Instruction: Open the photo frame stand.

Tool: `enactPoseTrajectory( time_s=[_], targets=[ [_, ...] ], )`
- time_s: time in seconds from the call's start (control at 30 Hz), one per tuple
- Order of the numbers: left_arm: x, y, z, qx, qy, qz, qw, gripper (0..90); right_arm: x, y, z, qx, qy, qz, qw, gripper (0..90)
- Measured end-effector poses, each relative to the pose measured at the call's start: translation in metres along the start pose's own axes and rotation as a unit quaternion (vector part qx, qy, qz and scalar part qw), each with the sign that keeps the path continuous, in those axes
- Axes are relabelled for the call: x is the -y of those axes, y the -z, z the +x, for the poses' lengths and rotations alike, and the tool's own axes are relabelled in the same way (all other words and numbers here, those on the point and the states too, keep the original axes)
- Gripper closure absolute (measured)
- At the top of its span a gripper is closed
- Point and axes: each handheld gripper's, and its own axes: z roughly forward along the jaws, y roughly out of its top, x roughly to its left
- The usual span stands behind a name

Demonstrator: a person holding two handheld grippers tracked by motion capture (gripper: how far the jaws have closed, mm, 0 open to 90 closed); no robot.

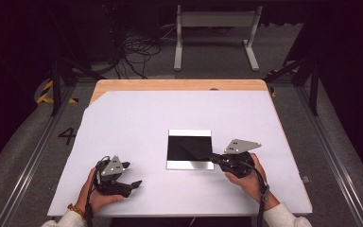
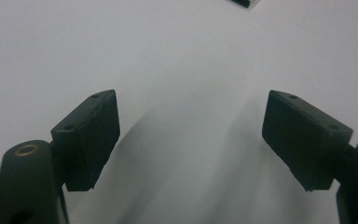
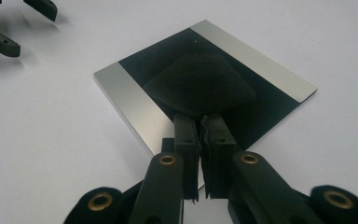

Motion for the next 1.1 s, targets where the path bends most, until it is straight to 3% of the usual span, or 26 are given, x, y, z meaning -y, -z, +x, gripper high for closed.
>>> enactPoseTrajectory(
  time_s=[0.3, 0.6, 0.83, 0.97, 1.1],
  targets=[
    [-0.0002, -0.0012, -0.0003, 0.003, -0.001, 0.003, 1.0000, 19.8, -0.0031, 0.0017, -0.0006, 0.006, 0.001, -0.018, 0.9998, 85.5],
    [-0.0003, -0.0016, -0.0005, 0.005, -0.002, 0.003, 1.0000, 19.8, -0.0019, 0.0016, -0.0004, 0.007, 0.000, -0.018, 0.9998, 84.6],
    [-0.0010, -0.0026, -0.0014, 0.008, -0.003, 0.004, 1.0000, 19.7, -0.0012, 0.0060, -0.0018, -0.002, -0.007, -0.020, 0.9998, 72.8],
    [-0.0014, -0.0036, -0.0017, 0.010, -0.004, 0.006, 0.9999, 19.8, -0.0048, 0.0097, -0.0071, -0.023, -0.049, -0.039, 0.9978, 59.8],
    [-0.0019, -0.0042, -0.0019, 0.010, -0.006, 0.008, 0.9999, 19.7, -0.0051, 0.0008, -0.0096, -0.029, -0.079, -0.025, 0.9962, 54.2]
  ],
)
